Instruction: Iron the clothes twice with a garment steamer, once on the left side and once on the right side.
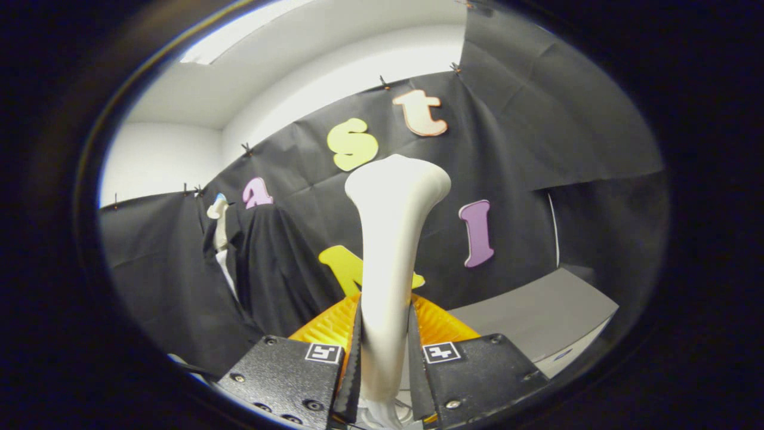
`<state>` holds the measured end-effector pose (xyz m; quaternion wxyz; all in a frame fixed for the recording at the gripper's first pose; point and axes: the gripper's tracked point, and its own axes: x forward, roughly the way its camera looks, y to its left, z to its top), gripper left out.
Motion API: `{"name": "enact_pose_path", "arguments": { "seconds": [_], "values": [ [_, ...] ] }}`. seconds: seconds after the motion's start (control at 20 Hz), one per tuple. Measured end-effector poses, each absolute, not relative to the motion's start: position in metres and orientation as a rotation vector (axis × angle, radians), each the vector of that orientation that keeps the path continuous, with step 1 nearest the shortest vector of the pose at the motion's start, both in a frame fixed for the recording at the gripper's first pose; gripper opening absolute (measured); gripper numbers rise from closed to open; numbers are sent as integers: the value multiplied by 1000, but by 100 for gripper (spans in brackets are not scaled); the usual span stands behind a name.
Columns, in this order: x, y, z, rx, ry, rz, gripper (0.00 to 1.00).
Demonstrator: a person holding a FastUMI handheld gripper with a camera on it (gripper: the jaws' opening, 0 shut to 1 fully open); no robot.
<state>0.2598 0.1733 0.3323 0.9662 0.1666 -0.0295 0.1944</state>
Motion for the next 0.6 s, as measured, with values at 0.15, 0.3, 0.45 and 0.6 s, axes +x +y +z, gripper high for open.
{"name": "enact_pose_path", "arguments": {
  "seconds": [0.15,0.3,0.45,0.6],
  "values": [
    [240,227,347,306,-88,423,36],
    [224,281,359,276,-101,471,36],
    [213,331,367,240,-114,511,36],
    [207,376,372,205,-113,541,36]
  ]
}}
